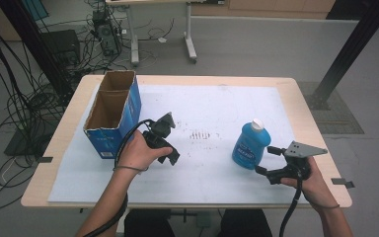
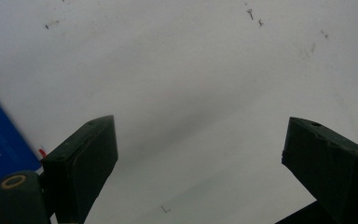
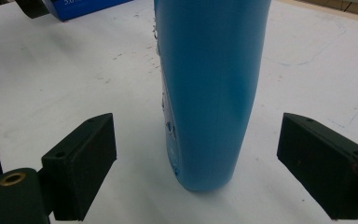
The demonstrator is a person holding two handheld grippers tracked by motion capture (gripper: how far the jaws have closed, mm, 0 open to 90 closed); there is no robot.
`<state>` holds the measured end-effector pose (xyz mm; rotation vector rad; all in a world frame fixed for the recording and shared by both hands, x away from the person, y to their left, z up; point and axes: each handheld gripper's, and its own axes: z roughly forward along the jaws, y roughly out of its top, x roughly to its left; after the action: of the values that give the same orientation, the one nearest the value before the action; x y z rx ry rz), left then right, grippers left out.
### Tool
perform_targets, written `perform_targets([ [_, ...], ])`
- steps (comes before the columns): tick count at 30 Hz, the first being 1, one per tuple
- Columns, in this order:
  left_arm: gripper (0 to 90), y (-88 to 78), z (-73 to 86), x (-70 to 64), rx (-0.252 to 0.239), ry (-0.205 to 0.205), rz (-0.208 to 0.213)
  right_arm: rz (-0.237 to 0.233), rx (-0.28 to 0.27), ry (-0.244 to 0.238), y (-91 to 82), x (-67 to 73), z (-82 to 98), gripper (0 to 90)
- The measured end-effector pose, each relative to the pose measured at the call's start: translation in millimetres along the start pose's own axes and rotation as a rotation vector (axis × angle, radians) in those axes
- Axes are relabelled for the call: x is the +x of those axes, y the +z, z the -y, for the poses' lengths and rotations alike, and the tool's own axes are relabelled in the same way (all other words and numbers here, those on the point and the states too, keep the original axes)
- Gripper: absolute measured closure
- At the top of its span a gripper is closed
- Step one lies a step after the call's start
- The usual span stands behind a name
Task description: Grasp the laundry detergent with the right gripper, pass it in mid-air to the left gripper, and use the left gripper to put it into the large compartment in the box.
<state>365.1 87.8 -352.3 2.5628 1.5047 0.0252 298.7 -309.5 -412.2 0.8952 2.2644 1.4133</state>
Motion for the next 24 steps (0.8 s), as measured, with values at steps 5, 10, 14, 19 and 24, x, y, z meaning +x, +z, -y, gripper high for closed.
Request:
perform_targets([
  [5, 10.6, 0.6, 0.6, -0.4, 0.0, -0.002, 0.002, -0.002, -0.006, -0.002, 3.9, -0.4, 0.0, 11.2],
  [10, 10.6, 0.4, 1.2, -0.5, 0.001, 0.002, 0.006, -0.004, -0.015, -0.006, 8.2, -0.2, -0.8, 11.2],
  [14, 10.6, -0.5, 2.4, 1.2, -0.003, -0.004, 0.005, -0.003, -0.021, -0.012, 11.3, -0.8, -1.4, 11.3],
  [19, 10.6, -0.6, 3.0, 1.9, -0.001, -0.005, 0.004, 0.002, -0.03, -0.016, 14.8, -1.9, -1.4, 11.4],
  [24, 10.6, -0.2, 3.7, 1.3, -0.001, -0.005, 0.005, -0.003, -0.043, -0.018, 17.4, -2.5, -1.8, 11.5],
])
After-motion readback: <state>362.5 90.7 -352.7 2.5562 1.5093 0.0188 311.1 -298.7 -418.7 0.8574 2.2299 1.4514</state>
